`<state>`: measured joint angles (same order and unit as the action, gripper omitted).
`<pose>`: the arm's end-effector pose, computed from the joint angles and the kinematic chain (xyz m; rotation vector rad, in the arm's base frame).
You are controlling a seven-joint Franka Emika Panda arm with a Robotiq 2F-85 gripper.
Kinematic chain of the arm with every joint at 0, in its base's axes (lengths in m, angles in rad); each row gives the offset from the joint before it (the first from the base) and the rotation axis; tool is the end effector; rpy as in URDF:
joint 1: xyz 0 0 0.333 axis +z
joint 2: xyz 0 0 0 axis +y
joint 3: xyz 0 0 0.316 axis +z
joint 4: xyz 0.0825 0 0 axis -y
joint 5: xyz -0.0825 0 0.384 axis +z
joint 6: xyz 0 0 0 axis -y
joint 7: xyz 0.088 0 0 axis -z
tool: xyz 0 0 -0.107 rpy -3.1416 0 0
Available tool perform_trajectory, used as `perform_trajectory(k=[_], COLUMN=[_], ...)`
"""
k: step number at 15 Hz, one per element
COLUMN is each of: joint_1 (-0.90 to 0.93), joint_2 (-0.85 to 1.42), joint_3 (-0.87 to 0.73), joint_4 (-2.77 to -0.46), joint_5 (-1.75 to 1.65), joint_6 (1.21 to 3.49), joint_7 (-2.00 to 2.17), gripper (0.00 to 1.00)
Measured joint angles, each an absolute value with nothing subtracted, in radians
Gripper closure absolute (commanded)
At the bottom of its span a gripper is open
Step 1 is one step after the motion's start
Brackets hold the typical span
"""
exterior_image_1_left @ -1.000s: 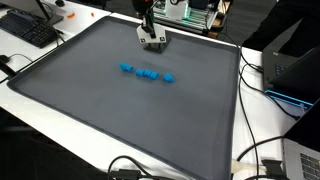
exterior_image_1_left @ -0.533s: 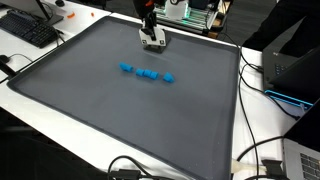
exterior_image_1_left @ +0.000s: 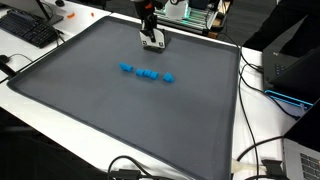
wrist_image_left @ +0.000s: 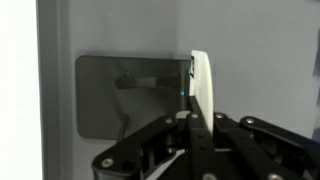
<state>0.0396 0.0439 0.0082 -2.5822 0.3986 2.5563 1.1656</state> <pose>0.4365 0.0154 0.2382 -2.2355 1.9985 0.2632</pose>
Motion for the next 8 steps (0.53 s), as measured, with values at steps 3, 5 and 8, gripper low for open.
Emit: perform_trajectory(k=[3,5,8], joint_1=[0.041,0.041,0.041], joint_2=[0.045,0.045,0.046], joint_3=[0.013,0.017,0.021], joint_4=[-2.596,-2.6,-2.601], joint_5=[0.399,0.399,0.398], joint_6=[2.589,2.602,2.611], joint_7=[1.17,1.172,1.174], gripper=[0.99,0.99,0.99])
